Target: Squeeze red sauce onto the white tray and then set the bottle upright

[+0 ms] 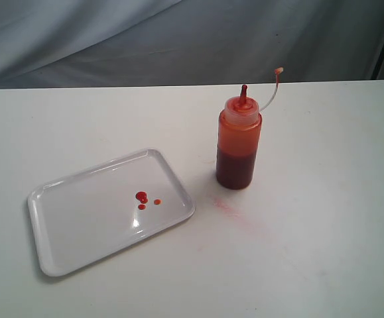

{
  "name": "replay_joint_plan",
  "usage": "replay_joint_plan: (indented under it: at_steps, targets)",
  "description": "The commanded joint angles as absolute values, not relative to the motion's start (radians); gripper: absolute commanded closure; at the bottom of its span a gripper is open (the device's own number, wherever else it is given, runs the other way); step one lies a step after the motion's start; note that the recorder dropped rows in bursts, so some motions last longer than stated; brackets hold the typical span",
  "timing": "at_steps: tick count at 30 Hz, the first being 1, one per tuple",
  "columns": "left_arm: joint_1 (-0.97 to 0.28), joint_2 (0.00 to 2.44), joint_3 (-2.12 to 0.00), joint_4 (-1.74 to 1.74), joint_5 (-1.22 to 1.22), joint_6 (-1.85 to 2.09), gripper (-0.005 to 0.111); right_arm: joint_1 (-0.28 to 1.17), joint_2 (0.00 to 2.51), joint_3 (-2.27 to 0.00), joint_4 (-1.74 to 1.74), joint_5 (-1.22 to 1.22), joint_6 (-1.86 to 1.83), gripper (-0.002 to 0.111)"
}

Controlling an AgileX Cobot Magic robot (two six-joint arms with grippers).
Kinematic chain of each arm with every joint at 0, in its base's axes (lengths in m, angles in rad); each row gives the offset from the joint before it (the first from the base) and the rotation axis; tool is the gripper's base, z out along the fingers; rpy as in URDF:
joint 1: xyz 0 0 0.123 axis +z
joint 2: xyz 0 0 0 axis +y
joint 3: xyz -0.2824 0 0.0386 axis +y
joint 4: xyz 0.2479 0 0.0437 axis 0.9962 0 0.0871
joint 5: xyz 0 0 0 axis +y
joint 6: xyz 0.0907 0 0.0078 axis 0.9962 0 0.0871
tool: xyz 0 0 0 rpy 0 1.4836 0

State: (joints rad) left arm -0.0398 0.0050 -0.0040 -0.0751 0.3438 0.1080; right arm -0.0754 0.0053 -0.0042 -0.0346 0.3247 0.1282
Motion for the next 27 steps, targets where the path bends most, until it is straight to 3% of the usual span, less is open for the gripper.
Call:
replay_joint_plan:
  at_steps: [1, 19, 27]
  targets:
    - [-0.038, 0.000, 0.000, -0.085, 0.333, 0.110, 0.107, -0.079, 0.000, 0.000, -0.046, 0.330, 0.113, 0.003]
    - [-0.038, 0.000, 0.000, -0.085, 0.333, 0.110, 0.107, -0.078, 0.000, 0.000, -0.046, 0.340, 0.024, 0.003]
    - [-0.038, 0.000, 0.000, -0.085, 0.333, 0.110, 0.107, 0.003, 0.000, 0.000, -0.053, 0.340, -0.019, 0.003]
